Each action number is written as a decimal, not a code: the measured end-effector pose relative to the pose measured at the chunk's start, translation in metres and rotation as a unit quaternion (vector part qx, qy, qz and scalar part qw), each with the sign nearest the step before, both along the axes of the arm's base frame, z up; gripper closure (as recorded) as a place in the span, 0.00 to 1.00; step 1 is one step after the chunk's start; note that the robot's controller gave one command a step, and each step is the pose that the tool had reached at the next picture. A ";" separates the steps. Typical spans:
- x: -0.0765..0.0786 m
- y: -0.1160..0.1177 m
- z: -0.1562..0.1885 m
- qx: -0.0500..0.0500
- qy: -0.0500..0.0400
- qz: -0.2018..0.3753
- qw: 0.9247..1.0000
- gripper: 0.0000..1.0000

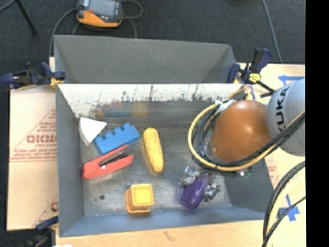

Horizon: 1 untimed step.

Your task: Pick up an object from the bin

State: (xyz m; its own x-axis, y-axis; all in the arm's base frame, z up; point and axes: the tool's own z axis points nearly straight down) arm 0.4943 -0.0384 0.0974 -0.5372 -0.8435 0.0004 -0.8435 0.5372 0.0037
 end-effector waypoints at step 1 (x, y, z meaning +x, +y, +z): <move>0.001 -0.001 0.021 -0.001 -0.001 0.000 1.000 1.00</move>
Offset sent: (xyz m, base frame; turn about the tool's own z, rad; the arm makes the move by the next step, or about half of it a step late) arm 0.0001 0.0001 0.0600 0.0000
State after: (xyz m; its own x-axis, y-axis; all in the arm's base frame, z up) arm 0.4951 -0.0390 0.1181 -0.5380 -0.8429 0.0001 -0.8429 0.5380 0.0011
